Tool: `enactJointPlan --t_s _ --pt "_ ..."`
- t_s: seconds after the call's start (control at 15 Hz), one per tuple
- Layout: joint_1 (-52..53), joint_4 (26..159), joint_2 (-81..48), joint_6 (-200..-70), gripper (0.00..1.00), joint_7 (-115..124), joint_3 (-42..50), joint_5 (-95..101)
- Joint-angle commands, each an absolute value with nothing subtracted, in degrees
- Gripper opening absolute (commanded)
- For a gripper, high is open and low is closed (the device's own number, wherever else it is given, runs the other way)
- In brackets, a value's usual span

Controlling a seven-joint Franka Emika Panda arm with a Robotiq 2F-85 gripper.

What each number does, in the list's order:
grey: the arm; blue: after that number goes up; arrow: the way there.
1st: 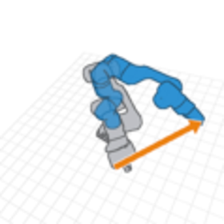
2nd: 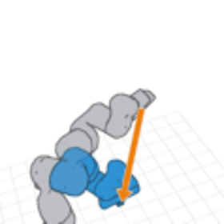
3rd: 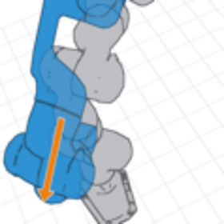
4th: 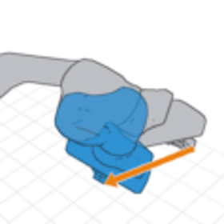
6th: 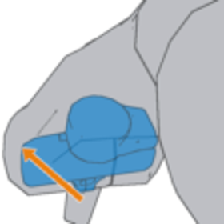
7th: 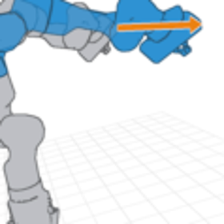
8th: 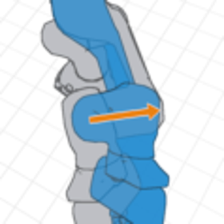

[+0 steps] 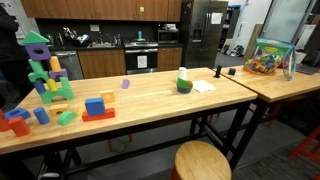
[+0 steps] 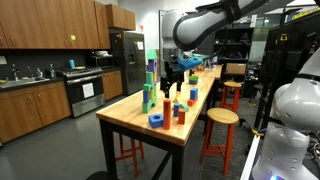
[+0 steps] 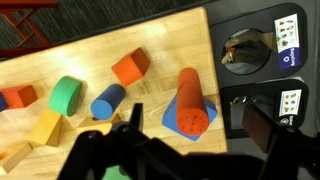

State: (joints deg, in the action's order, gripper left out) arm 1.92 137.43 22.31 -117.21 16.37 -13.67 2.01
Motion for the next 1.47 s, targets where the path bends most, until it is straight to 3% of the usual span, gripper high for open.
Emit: enactJointPlan --t_s 0.0,0.4,1.4 --pt "3.13 137.33 22.18 -117.07 1.00 16.78 -12.58 2.50" --pt "1.60 136.35 20.78 -115.99 1.00 20.37 -12.76 5.78" --pt "-8.67 134.76 20.96 -121.58 1.00 32.07 -1.08 1.95"
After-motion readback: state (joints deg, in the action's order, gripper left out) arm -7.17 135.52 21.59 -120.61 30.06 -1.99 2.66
